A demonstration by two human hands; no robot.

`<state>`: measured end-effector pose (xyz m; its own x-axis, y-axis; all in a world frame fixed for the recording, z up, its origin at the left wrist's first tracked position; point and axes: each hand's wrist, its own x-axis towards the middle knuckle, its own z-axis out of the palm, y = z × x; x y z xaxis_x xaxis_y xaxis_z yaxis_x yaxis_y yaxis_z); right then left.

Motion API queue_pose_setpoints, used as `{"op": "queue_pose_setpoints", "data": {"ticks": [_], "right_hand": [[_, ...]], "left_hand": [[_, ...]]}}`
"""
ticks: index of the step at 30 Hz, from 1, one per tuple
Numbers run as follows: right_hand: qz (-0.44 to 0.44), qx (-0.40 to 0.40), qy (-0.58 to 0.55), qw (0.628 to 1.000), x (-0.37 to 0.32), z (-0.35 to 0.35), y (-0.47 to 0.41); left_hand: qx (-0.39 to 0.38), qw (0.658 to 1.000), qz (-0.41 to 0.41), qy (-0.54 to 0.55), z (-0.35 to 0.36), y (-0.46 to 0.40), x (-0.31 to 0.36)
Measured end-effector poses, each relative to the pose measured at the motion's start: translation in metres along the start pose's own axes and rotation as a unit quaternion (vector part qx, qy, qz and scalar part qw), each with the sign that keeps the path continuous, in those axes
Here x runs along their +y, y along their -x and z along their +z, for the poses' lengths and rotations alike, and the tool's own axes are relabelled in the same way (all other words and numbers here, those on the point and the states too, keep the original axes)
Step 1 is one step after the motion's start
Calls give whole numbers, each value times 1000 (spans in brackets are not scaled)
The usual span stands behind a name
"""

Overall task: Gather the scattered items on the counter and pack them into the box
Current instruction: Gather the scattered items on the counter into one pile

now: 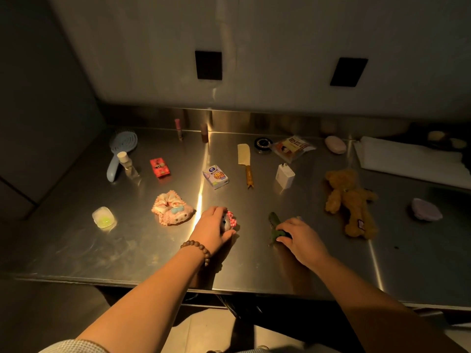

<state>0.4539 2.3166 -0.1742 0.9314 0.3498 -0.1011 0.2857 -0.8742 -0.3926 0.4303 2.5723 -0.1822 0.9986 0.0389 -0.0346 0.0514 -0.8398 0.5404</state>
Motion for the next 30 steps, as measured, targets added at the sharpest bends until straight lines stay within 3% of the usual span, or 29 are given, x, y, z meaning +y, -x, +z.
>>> {"op": "queue_pose_setpoints", "data": {"ticks": [17, 30], "right_hand": [[-4, 123, -186, 975, -68, -83, -96], [-59, 172, -155, 971, -59, -143, -241]], "left_hand": [[89, 992, 83, 39, -89, -83, 14], [107, 990, 86, 44, -118, -211, 29]]}}
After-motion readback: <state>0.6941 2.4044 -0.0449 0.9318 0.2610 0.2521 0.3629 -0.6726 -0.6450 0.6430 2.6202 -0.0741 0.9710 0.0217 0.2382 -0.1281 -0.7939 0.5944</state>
